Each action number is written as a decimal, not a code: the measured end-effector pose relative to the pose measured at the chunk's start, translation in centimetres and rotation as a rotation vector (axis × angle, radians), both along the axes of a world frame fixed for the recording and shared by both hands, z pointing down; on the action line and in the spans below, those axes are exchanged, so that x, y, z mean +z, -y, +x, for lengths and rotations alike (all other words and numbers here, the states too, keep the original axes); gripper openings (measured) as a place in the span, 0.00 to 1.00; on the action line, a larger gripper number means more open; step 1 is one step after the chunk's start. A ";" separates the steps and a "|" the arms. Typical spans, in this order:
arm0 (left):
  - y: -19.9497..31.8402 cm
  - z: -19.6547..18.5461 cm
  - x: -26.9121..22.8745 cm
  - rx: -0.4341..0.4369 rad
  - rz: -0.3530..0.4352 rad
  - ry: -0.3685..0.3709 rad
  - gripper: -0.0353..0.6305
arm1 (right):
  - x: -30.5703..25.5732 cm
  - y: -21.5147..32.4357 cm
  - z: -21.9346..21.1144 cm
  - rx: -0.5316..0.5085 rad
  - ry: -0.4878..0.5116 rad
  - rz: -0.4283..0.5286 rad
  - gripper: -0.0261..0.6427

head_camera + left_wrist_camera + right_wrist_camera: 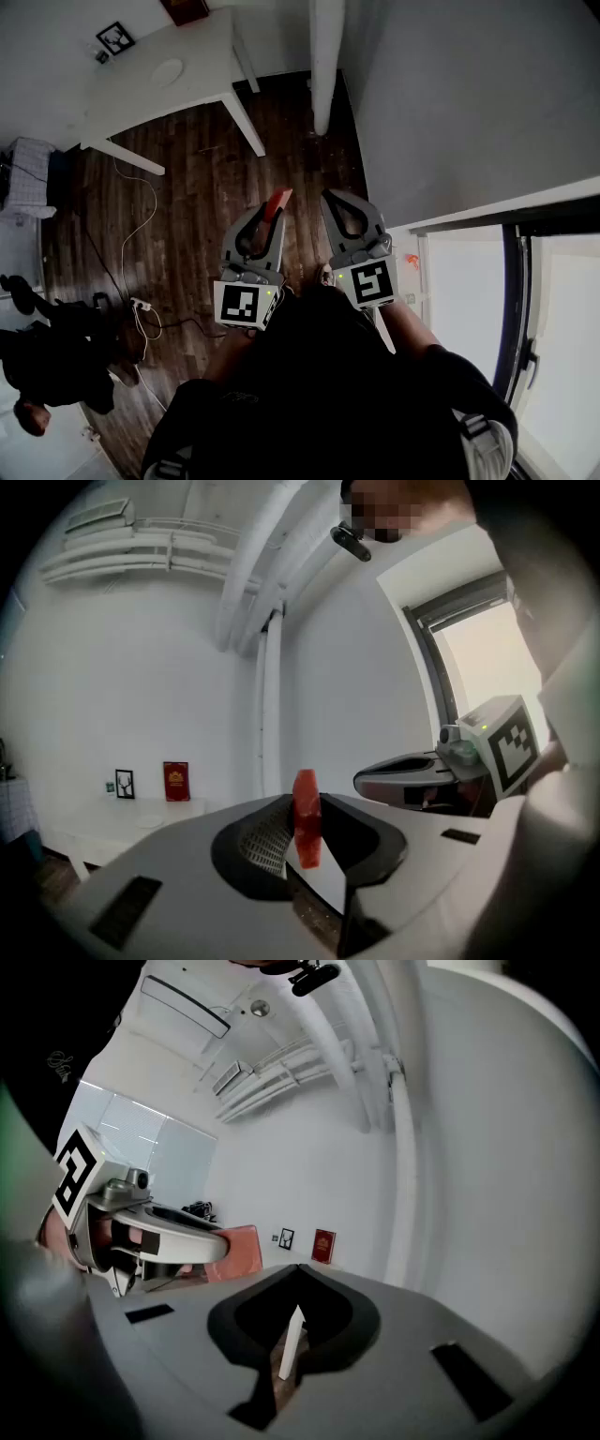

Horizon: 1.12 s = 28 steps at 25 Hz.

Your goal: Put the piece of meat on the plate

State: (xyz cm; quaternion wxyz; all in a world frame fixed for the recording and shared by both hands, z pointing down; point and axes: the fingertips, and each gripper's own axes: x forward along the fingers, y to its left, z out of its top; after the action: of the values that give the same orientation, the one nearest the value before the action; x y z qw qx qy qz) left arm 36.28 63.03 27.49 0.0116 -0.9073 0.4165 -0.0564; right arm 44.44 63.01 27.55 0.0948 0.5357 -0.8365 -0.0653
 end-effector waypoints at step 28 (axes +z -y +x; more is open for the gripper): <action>3.7 -33.1 0.7 -0.487 -0.062 -0.068 0.18 | 1.7 7.2 -33.7 -0.496 -0.087 -0.070 0.07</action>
State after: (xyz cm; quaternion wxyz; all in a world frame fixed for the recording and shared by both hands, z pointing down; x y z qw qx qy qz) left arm 3.17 59.34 28.17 -0.0443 -0.7814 0.6212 -0.0396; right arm 10.74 55.80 29.30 0.1304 0.3074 -0.9392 -0.0804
